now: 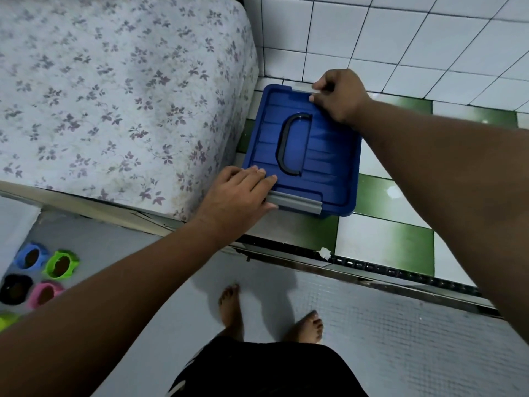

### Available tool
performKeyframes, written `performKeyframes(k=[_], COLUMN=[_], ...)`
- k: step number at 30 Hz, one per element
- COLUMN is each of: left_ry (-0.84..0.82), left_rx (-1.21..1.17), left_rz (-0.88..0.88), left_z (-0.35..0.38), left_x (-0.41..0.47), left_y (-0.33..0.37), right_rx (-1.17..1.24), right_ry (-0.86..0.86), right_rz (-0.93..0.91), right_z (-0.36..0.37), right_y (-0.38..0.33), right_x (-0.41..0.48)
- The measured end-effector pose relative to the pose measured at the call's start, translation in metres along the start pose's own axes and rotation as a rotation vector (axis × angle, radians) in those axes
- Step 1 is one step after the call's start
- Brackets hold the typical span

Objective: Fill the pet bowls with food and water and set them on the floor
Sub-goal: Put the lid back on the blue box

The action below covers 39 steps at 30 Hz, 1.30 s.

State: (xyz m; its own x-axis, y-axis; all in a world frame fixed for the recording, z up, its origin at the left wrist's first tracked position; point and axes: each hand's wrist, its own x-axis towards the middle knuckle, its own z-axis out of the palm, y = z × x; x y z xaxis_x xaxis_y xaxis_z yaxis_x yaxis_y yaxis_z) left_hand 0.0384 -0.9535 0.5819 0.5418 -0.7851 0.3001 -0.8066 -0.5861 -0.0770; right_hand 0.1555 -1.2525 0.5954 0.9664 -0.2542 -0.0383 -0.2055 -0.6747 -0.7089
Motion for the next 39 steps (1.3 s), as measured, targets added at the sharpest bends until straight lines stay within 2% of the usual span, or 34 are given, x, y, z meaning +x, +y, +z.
performKeyframes(k=[3, 9, 14, 21, 25, 27, 30, 32, 33, 35, 39], left_ry=[-0.02, -0.082, -0.05, -0.056, 0.007, 0.081, 0.198, 0.24, 0.24, 0.243, 0.304], left_rx=[-0.103, -0.176, -0.223, -0.399, -0.567, -0.621, -0.86, -1.239, -1.444, -1.662, -1.549], left_rz=[-0.073, -0.093, -0.134, -0.223, -0.39, -0.55, -1.043, -1.346, -1.436, -1.49, -1.47], left_z=[-0.004, -0.007, -0.005, -0.003, 0.002, 0.004, 0.003, 0.0, 0.0, 0.0, 0.002], left_x=[0.002, 0.003, 0.002, 0.001, -0.006, -0.01, -0.011, -0.003, 0.002, 0.01, 0.013], left_y=[0.002, 0.0, 0.002, 0.003, 0.016, 0.031, 0.056, 0.069, 0.073, 0.078, 0.084], right_rx=[-0.039, -0.051, -0.116, -0.313, -0.291, -0.333, -0.493, -0.508, -0.476, -0.368, -0.098], right_ry=[0.005, 0.027, 0.002, -0.117, -0.105, -0.094, -0.082, -0.093, -0.103, -0.117, -0.099], right_rz=[-0.044, -0.1, -0.148, -0.185, -0.102, -0.057, 0.023, 0.097, 0.139, 0.21, 0.319], right_z=[0.001, 0.002, 0.002, -0.004, -0.012, -0.016, -0.021, -0.028, -0.033, -0.04, -0.049], right_y=[-0.002, -0.006, -0.009, -0.006, -0.002, -0.001, 0.0, 0.002, 0.003, 0.007, 0.026], right_x=[-0.005, -0.017, -0.027, -0.043, -0.047, -0.049, -0.055, -0.061, -0.064, -0.073, -0.103])
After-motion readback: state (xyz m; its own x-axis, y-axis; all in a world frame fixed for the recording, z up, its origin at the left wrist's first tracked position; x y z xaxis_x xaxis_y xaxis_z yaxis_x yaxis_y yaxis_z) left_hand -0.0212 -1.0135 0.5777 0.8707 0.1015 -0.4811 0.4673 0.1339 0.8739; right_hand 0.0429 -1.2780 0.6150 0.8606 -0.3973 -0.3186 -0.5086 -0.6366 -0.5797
